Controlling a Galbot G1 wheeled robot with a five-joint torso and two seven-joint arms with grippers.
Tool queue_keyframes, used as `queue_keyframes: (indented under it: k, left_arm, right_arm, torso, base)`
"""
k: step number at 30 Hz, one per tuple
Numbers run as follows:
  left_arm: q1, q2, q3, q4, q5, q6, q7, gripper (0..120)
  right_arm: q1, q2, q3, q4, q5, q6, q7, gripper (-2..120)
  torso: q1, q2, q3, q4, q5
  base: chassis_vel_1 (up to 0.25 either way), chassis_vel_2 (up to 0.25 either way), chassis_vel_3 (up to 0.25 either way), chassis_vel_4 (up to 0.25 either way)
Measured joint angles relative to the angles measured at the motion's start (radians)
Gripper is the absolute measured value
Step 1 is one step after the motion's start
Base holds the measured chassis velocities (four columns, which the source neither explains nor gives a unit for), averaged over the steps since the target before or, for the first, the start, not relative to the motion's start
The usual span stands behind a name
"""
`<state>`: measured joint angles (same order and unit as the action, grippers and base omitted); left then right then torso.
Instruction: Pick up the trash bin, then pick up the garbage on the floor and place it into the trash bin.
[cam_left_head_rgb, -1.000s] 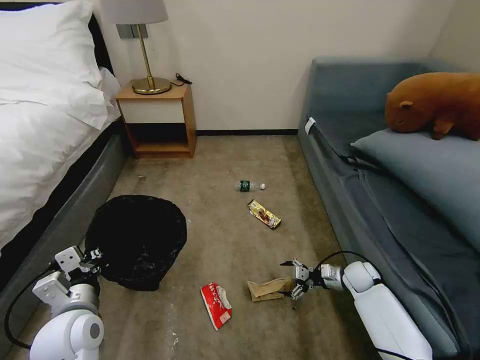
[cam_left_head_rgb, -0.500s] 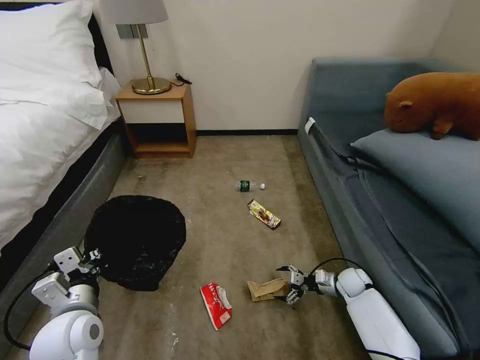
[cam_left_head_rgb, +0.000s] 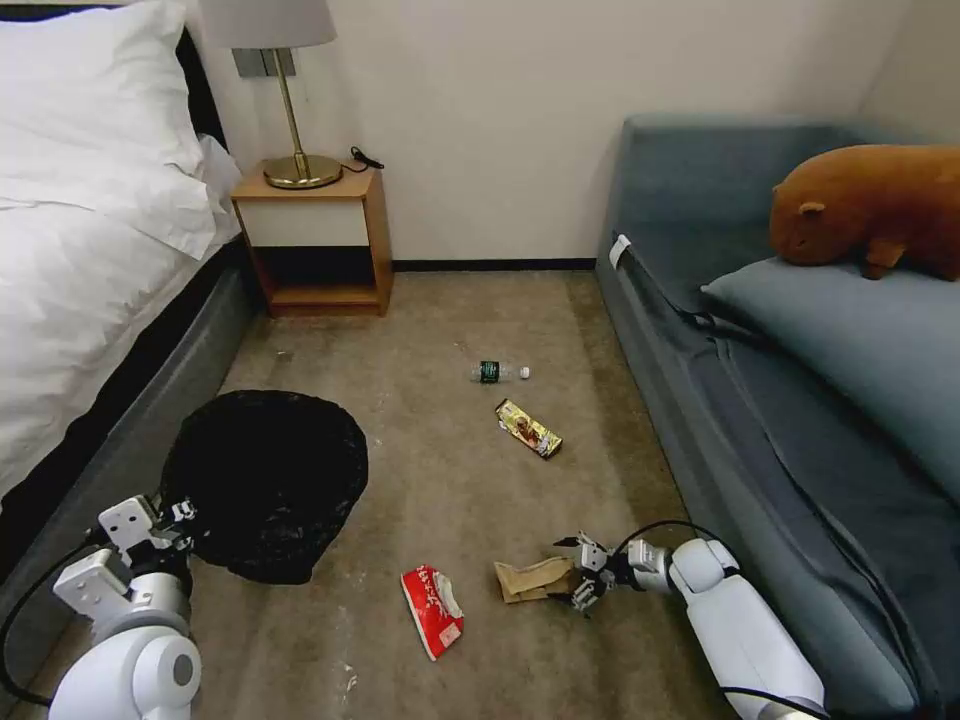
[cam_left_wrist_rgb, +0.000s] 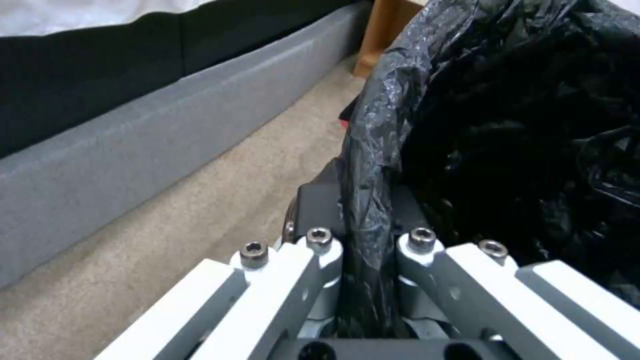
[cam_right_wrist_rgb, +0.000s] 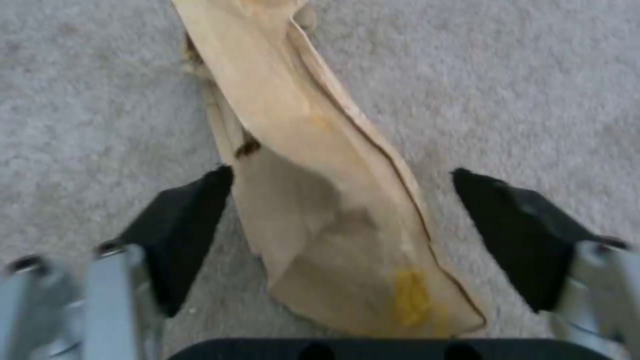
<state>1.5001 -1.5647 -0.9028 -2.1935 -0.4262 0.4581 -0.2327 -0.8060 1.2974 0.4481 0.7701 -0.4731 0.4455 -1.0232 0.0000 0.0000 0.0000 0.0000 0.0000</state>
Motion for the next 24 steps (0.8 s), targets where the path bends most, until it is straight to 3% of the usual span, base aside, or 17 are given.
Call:
queue_keyframes:
  k: [2,4,10,11,16,17,24]
  left_arm:
    - [0.000,0.000,0.001,-0.001,0.000,0.000,0.000,4]
    - [-0.001,-0.001,0.001,-0.004,0.001,-0.001,0.001,4]
    - [0.007,-0.003,-0.002,-0.009,0.004,-0.007,0.002,4]
    - [0.010,-0.003,-0.004,-0.010,0.004,-0.010,0.002,4]
    - [0.012,-0.004,-0.008,-0.010,0.004,-0.013,0.003,4]
    - [0.013,-0.006,-0.008,-0.010,0.003,-0.014,0.004,4]
    - [0.009,-0.008,-0.009,-0.004,0.003,-0.015,0.004,4]
  right_arm:
    - [0.000,0.001,0.003,-0.003,0.000,0.002,0.003,81]
    - [-0.005,0.004,0.012,-0.009,0.001,0.009,0.011,67]
    - [-0.008,0.013,0.019,-0.025,-0.002,0.011,0.024,48]
    - [-0.007,0.015,0.023,-0.029,-0.002,0.012,0.028,39]
    - [-0.006,0.018,0.026,-0.030,0.000,0.013,0.033,30]
    - [-0.006,0.018,0.026,-0.030,0.002,0.015,0.036,18]
    - [-0.002,0.016,0.022,-0.028,0.008,0.017,0.042,0]
  torso:
    - [0.000,0.000,0.000,-0.0001,0.0000]
    - [0.000,0.000,0.000,0.0000,0.0000]
    - [0.000,0.000,0.000,0.0000,0.0000]
    - [0.000,0.000,0.000,0.0000,0.0000]
    - [0.000,0.000,0.000,0.0000,0.0000]
    - [0.000,0.000,0.000,0.0000,-0.0001]
    - [0.000,0.000,0.000,0.0000,0.0000]
  base:
    - [0.000,0.000,0.000,0.000]
    - [0.000,0.000,0.000,0.000]
    - [0.000,0.000,0.000,0.000]
    - [0.000,0.000,0.000,0.000]
    - [0.000,0.000,0.000,0.000]
    - [0.000,0.000,0.000,0.000]
    - [0.000,0.000,0.000,0.000]
